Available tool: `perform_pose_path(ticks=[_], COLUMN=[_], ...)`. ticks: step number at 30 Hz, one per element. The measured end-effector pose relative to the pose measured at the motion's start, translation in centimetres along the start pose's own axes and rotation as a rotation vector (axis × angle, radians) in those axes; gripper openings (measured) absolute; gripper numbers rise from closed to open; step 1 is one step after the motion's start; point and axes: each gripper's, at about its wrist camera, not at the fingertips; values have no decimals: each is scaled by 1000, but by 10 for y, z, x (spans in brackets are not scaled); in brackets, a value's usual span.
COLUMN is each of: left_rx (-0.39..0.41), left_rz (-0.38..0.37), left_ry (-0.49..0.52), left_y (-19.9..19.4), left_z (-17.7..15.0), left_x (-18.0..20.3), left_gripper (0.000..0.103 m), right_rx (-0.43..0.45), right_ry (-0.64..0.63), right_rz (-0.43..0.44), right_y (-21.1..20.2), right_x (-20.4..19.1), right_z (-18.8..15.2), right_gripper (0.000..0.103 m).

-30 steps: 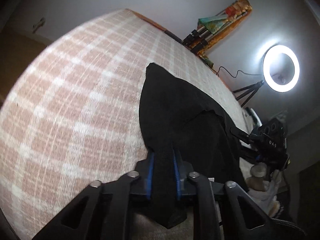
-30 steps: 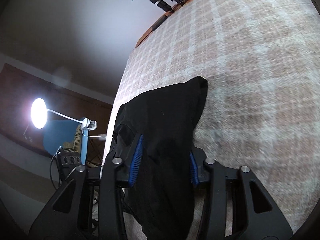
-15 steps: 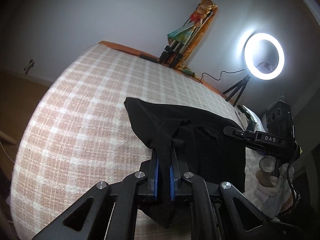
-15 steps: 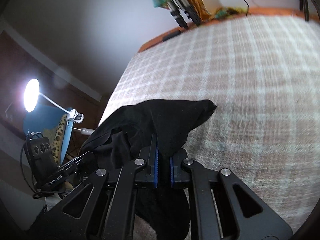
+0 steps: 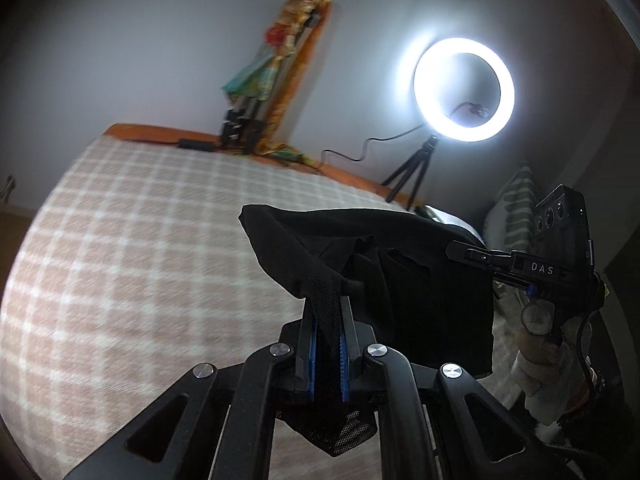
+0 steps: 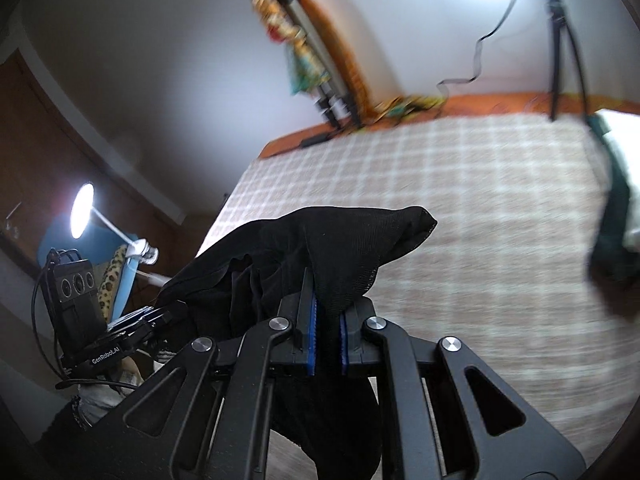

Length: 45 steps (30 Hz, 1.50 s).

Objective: Fold small clothes
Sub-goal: 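Lift the folded shirt with both grippers and carry it onto the clothes stack, then open both grippers to release the shirt on the stack and withdraw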

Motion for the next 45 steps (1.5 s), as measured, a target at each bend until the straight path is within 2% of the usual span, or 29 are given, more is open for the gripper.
perform_pose_path(ticks=[14,19,23,27,32,36,37,38,39,40,41,42,44,45], left_rx=[-25,-10,-3,6,-50,-100,-103,-105,-98,-91,-88,-87,-65,-51], left_rz=[-148,-170,-173,-166,-142,-92,-81,-73,-63,-61,-59,-48,-27,-24], left_ry=[194,263,294,329,340,402,420,436,451,457,462,462,458,459], left_y=[135,188,232,267,311,332,331,330,328,323,319,315,309,304], left_z=[4,7,9,5,-15,-35,-38,-40,-42,-44,-43,-43,-42,-41], left_x=[196,254,289,307,316,320,320,321,322,321,321,320,319,320], left_gripper=[5,5,5,5,5,9,15,28,37,39,49,67,83,84], right_rx=[127,161,161,118,41,-20,-26,-31,-39,-40,-30,-21,-4,4], right_ry=[39,45,33,11,0,20,29,39,52,60,62,62,60,64], right_rz=[-227,-305,-330,-345,-374,-434,-451,-467,-494,-517,-531,-537,-550,-560], right_y=[-145,-176,-184,-177,-161,-149,-148,-148,-149,-151,-154,-159,-167,-171], right_x=[154,215,256,295,337,363,367,372,375,377,377,376,373,371], right_z=[8,18,27,33,26,19,16,13,10,7,5,3,2,0], right_gripper=[9,9,9,9,9,9,9,13,26,33,43,49,55,58])
Point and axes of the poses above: each gripper's, at about its wrist camera, not at the fingertips, and y roughly the way its jaws point, x to its right, z to its top, and after that the axes turned 15 degrees about -y, right-handed
